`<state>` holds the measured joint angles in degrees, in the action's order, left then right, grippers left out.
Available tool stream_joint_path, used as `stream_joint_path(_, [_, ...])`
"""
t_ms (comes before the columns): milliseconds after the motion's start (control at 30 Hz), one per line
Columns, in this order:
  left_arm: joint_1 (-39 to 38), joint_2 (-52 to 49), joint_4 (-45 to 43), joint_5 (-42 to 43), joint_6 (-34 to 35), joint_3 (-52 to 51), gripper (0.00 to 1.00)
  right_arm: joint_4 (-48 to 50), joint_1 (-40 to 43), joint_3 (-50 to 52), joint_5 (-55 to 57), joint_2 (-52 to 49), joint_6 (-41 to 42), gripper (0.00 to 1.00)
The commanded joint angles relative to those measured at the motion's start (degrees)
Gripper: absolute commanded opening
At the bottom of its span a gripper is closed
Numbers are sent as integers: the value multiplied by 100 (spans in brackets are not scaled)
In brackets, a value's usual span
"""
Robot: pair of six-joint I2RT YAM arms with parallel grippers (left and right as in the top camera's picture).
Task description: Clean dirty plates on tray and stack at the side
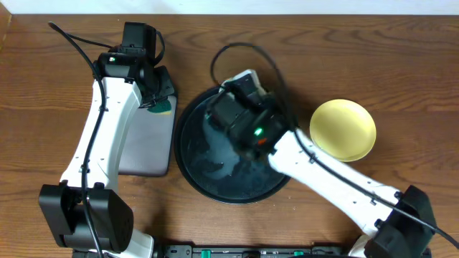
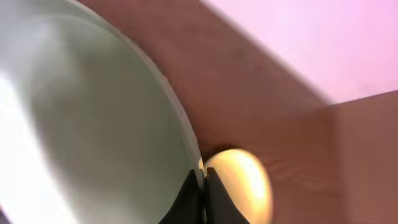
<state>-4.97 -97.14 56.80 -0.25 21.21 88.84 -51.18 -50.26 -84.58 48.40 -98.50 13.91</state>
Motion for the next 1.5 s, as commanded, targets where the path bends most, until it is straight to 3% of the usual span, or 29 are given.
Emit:
stream_joint_path(0, [26, -39, 20, 2, 50, -13, 8, 13, -476, -17, 2146, 85, -138, 1])
stream_joint_path(267, [26, -39, 17, 2, 52, -13, 7, 20, -868, -17, 3574, 92, -138, 1])
stream_joint_path(500, [26, -39, 17, 2, 50, -13, 7, 44, -909, -17, 3536, 105, -131, 1])
stream_joint_path(633, [26, -39, 17, 2, 50, -13, 7, -13, -813, -15, 2267, 105, -114, 1])
stream_joint_path(767, [26, -39, 17, -2, 50, -13, 7, -136, -343, -7, 24, 101, 361, 1])
stream_joint_path(1000, [26, -39, 17, -44, 28, -11, 8, -61, 1067, -7, -3821, 105, 407, 1])
stream_joint_path(1133, [26, -39, 20, -42, -61, -11, 7, -92, 1971, -7, -5305, 181, 343, 1])
stream_joint_path(1267, [31, -39, 87, -44, -190, -13, 7, -273, 2905, -7, -6050, 380, 164, 1])
stream_joint_path(1467, [44, -136, 435, -68, -616, -24, 8, -1320, 4568, -4, -5803, 518, 81, 1])
